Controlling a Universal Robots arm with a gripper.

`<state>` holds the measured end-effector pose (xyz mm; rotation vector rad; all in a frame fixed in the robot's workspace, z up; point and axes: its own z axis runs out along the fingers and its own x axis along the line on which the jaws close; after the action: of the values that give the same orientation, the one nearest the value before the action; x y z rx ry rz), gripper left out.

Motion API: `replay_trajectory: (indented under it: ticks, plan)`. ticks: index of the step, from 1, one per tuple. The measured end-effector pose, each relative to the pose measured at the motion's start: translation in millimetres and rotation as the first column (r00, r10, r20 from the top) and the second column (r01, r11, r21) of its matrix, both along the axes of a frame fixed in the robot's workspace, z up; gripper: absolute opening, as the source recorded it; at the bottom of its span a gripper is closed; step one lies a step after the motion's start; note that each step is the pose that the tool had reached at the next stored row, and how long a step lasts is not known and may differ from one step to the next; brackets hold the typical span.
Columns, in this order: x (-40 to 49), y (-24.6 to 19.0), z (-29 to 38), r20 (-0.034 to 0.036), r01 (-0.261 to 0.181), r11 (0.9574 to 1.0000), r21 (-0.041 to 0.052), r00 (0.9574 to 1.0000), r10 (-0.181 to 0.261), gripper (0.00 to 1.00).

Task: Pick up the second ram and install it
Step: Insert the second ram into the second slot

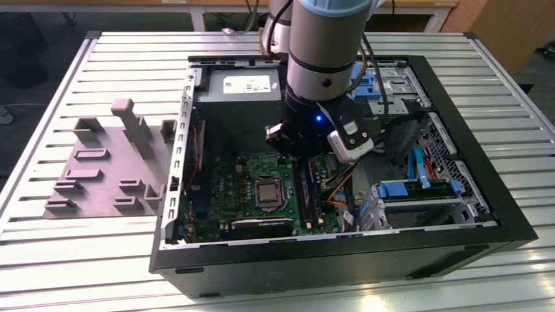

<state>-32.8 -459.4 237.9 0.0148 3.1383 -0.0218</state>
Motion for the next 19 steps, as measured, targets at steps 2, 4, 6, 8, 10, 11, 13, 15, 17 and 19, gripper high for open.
replay_trajectory:
  ticks: [2,4,6,8,10,11,13,15,17,19]
  plan:
    - [0.1,0.0,-3.7,0.0,0.0,1.0,-0.0001,1.0,0.0,0.14]
    - [0.4,-0.6,-6.0,-0.0001,0.0,1.0,0.0,1.0,0.0,0.14]
    - [0.6,-2.6,-6.3,-0.0007,0.0,1.0,-0.0001,1.0,0.0,0.14]
    - [0.7,-3.8,-6.4,-0.0009,0.0,1.0,-0.0001,1.0,0.0,0.14]
    - [0.8,-4.7,-6.4,-0.0009,0.001,1.0,0.0,1.0,-0.001,0.14]
    - [0.9,-5.2,-6.7,-0.0009,0.001,1.0,0.0001,1.0,-0.001,0.14]
    - [1.0,-6.4,-8.4,-0.0009,0.005,1.0,0.0001,1.0,-0.005,0.14]
    - [1.4,-7.3,-11.2,-0.0008,0.008,1.0,0.0002,1.0,-0.008,0.14]
    - [1.5,-7.5,-13.8,-0.0009,0.01,1.0,-0.0001,1.0,-0.01,0.14]
    - [2.1,-7.5,-16.7,-0.0009,0.01,0.9999,0.0,0.9999,-0.01,0.14]
